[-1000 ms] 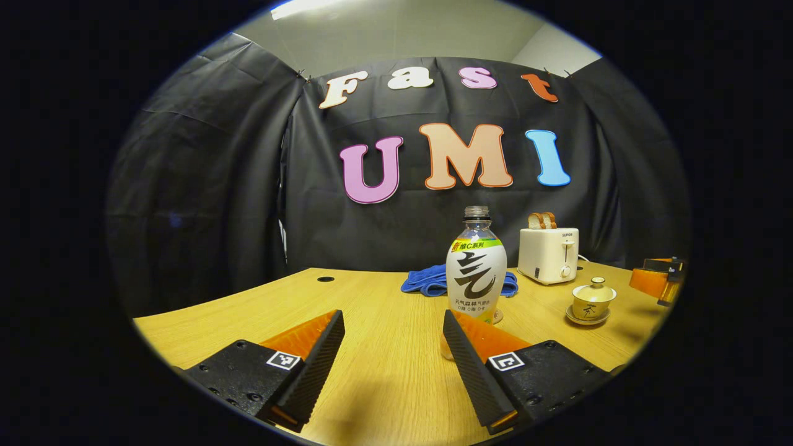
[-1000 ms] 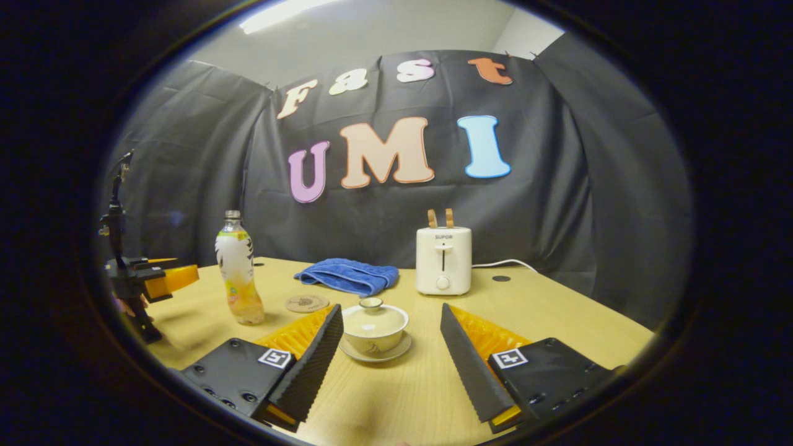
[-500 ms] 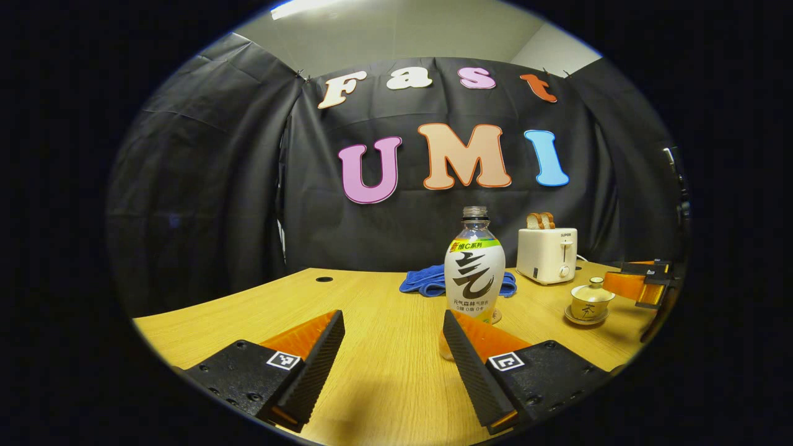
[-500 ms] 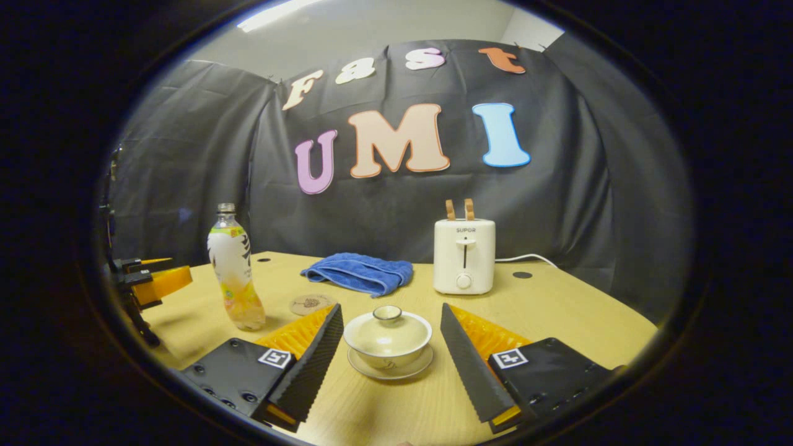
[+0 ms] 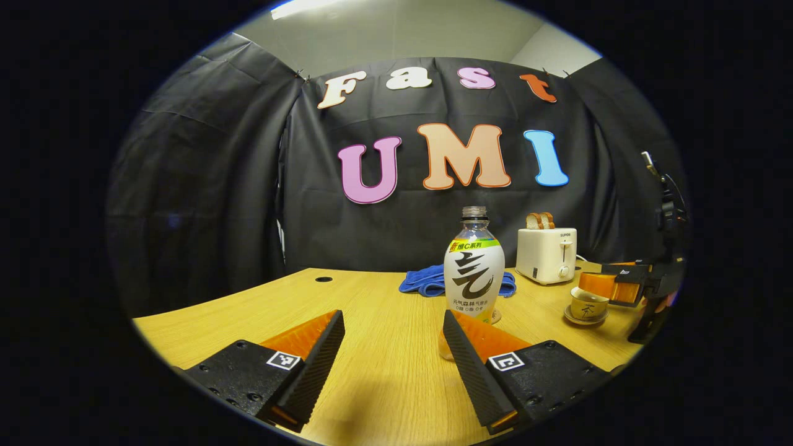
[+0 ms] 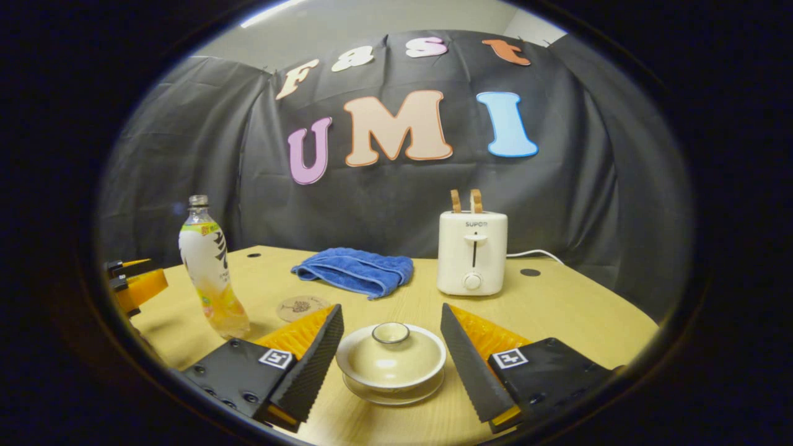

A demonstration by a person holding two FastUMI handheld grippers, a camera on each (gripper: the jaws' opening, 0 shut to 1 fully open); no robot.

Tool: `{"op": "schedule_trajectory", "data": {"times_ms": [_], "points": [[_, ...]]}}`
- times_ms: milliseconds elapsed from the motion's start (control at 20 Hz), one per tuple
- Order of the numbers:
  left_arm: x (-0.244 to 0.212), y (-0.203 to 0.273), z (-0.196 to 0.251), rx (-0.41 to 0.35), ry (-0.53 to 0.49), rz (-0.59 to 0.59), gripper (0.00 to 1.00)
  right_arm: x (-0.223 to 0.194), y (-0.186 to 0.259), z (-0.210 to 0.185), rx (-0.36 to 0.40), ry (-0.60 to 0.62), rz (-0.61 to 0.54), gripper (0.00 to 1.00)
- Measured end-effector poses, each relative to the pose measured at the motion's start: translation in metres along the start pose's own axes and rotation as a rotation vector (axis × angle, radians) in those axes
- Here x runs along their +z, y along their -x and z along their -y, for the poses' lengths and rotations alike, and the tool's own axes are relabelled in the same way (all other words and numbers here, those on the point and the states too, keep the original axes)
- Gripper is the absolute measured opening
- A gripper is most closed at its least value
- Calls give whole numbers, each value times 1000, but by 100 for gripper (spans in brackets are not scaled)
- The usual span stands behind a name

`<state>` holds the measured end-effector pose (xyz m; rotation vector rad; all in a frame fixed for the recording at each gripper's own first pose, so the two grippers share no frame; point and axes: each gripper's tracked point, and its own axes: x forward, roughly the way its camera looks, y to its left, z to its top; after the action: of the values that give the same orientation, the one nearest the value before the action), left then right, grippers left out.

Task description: Open the teacup lid with one hand, grasp the water bottle and pour water into the teacup with the other hand; after pouring, place the water bottle on the coaster and then close the teacup lid.

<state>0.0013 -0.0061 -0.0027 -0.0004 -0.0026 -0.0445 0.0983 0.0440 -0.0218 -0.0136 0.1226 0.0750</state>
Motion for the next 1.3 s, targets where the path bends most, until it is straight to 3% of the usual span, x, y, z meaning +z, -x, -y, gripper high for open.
{"op": "schedule_trajectory", "data": {"times_ms": [250, 400, 500, 1100, 1300], "points": [[0, 0, 0, 0, 0, 0, 94, -8, -8, -1, -1, 4, -52, 72], [-1, -1, 0, 1, 1, 0, 94, -7, -9, -2, -1, 6, -52, 48], [-1, -1, 0, 1, 1, 1, 94, -7, -9, -1, -3, 18, -48, 36], [-1, 1, 3, -28, 0, 1, 94, 7, 9, 2, 6, 0, 56, 36], [0, 4, 14, -119, 0, 4, 94, 12, 23, 9, -5, -6, 97, 37]]}}
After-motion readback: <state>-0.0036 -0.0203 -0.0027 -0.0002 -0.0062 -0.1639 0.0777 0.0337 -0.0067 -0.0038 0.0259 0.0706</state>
